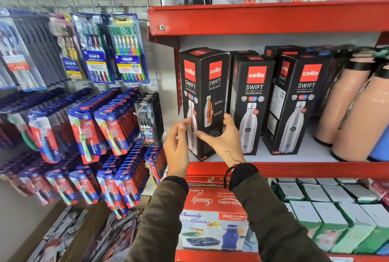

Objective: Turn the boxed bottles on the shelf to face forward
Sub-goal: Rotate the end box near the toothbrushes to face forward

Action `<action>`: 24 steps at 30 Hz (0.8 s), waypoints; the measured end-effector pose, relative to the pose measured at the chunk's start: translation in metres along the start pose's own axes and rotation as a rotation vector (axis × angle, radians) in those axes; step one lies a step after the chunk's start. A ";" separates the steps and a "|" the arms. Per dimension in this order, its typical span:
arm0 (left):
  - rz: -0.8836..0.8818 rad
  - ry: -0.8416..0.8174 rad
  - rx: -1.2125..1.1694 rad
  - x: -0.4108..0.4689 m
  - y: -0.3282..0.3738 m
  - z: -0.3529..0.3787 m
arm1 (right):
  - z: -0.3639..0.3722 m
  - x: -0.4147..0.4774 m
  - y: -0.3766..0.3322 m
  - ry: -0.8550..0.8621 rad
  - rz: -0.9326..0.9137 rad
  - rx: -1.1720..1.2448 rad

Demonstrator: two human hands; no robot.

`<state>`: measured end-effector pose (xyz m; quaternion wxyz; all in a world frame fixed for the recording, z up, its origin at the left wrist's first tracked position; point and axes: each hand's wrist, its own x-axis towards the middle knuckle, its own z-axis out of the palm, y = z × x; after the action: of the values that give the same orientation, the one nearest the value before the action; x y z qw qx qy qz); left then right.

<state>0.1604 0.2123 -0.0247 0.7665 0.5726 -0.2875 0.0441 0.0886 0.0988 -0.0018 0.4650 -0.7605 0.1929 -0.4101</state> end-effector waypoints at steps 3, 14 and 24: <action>-0.023 0.022 0.104 0.014 -0.009 -0.003 | -0.003 -0.001 -0.003 -0.036 -0.002 -0.001; -0.070 -0.161 0.186 0.033 -0.022 -0.014 | 0.000 0.011 0.007 -0.286 -0.025 -0.064; -0.101 -0.145 0.182 0.020 -0.028 -0.006 | 0.000 0.008 0.012 -0.229 -0.012 -0.048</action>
<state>0.1905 0.2028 -0.0393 0.6897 0.6553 -0.3078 -0.0102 0.0943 0.0879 -0.0091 0.4634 -0.8143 0.1438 -0.3185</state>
